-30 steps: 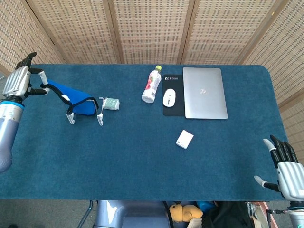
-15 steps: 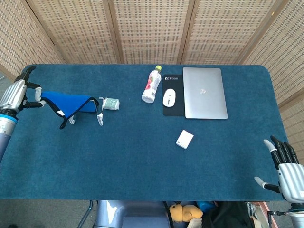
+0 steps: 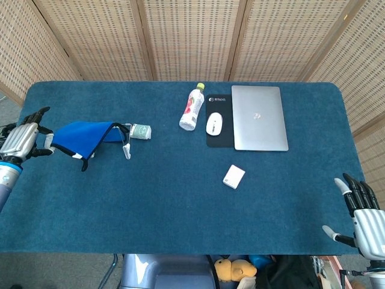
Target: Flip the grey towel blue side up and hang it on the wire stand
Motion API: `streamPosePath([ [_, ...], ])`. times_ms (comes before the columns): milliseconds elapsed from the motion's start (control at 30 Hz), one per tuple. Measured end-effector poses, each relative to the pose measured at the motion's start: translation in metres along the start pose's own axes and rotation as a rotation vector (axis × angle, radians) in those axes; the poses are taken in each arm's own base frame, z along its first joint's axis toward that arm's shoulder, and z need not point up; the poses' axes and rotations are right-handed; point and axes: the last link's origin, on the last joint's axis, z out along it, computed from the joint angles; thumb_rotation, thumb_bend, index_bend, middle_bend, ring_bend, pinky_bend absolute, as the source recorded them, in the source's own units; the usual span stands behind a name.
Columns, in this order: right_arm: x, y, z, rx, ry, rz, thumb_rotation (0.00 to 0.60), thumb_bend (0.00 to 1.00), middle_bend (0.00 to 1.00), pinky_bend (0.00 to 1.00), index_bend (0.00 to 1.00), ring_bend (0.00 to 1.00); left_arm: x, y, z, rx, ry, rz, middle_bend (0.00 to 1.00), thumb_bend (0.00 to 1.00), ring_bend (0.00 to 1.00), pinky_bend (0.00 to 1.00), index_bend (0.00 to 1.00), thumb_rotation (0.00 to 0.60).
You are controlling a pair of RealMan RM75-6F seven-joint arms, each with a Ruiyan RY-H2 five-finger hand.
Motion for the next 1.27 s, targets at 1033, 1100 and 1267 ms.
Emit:
streamPosePath([
  [1033, 0.006, -0.003, -0.011, 0.042, 0.014, 0.024, 0.600, 0.00, 0.00, 0.00, 0.00, 0.00, 0.003, -0.019, -0.112, -0.170, 0.211, 0.064, 0.00, 0.05, 0.00, 0.00, 0.00, 0.600],
  [1100, 0.006, -0.003, -0.011, 0.046, 0.014, 0.024, 0.600, 0.00, 0.00, 0.00, 0.00, 0.00, -0.003, -0.019, -0.125, -0.147, 0.226, 0.109, 0.00, 0.05, 0.00, 0.00, 0.00, 0.600],
  [1267, 0.006, -0.003, -0.012, 0.052, 0.016, 0.023, 0.600, 0.00, 0.00, 0.00, 0.00, 0.00, -0.021, -0.014, -0.162, -0.071, 0.281, 0.227, 0.00, 0.06, 0.00, 0.00, 0.00, 0.600],
])
